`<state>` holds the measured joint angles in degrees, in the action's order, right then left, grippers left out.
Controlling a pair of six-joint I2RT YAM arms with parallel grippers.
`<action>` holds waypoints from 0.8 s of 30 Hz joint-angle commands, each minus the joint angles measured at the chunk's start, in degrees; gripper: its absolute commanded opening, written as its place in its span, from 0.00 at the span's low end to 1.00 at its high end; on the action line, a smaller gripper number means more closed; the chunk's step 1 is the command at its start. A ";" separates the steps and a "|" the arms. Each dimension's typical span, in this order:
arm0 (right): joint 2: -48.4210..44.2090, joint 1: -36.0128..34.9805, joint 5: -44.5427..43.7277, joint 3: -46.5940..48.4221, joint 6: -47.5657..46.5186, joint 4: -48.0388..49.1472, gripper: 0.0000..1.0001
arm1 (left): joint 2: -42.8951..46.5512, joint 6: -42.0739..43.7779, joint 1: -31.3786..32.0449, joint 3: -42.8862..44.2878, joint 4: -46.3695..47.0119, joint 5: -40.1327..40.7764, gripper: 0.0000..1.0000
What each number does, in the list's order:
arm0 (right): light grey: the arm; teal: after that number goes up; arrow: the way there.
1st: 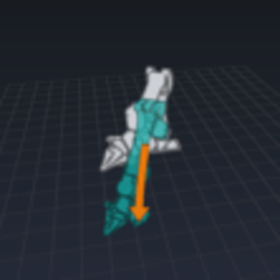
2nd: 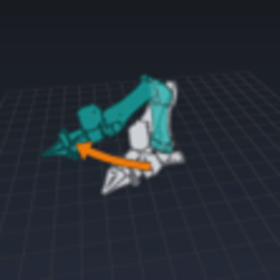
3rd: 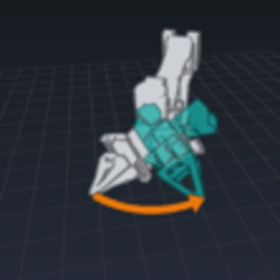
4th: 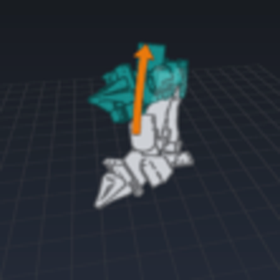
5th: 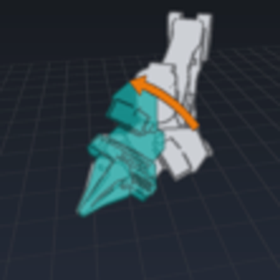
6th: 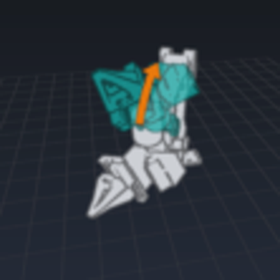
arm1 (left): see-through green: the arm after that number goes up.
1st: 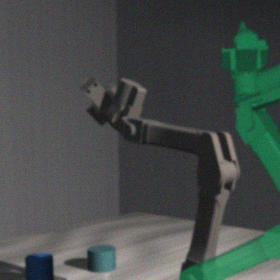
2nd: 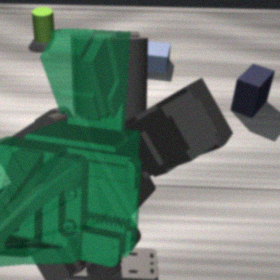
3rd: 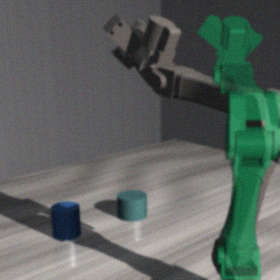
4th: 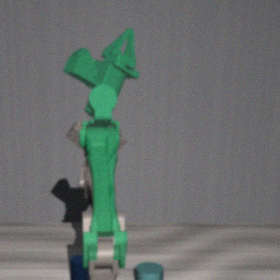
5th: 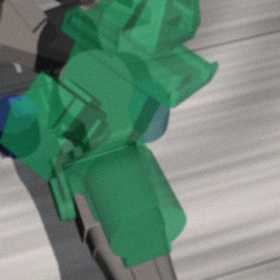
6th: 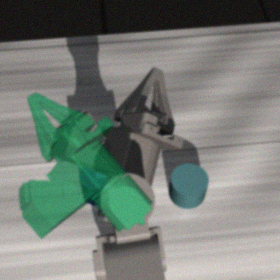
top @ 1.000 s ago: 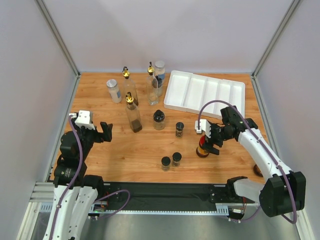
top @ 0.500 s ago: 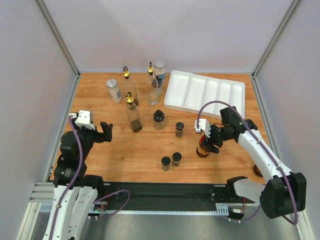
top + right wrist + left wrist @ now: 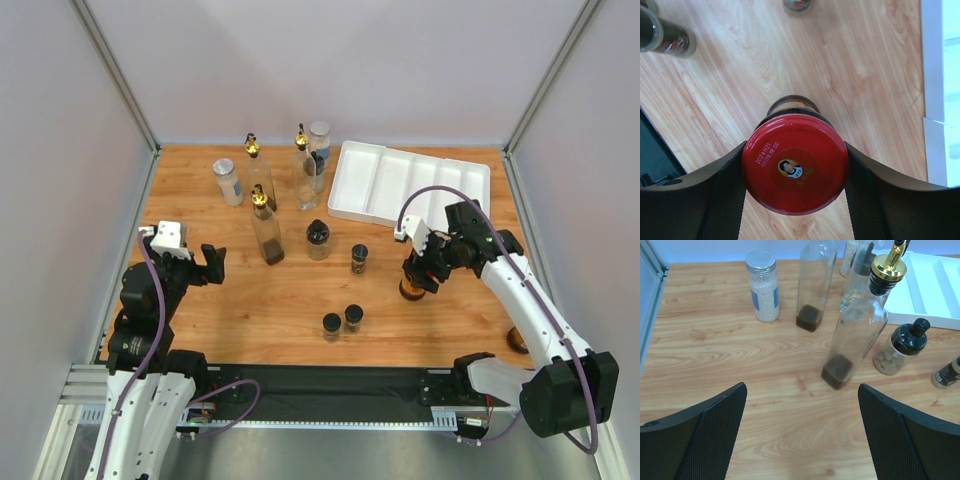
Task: Organize the condiment bottles
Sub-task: Pick up the bottle from the center of the board, then place the bottle in the storage box.
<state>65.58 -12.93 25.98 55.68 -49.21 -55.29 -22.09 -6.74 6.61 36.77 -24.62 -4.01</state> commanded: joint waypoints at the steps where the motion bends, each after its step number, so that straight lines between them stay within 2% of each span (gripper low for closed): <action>1: -0.90 0.97 -1.10 5.57 6.84 4.75 0.08 | 0.20 -0.11 0.42 -0.39 1.59 0.06 1.00; 12: 3.06 9.67 -3.48 14.18 15.98 10.80 0.04 | 0.38 -0.03 0.77 -0.39 1.68 -0.03 1.00; 16: 5.87 14.49 -4.88 18.84 19.06 13.62 0.00 | 0.47 -0.03 0.86 -0.39 1.68 -0.12 1.00; 24: 15.26 20.13 -11.29 25.26 26.78 23.38 0.00 | 0.47 -0.02 1.03 -0.48 1.77 -0.21 1.00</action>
<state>79.05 5.65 17.76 75.26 -28.18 -42.46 -22.06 -6.72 7.20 36.75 -24.62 -4.03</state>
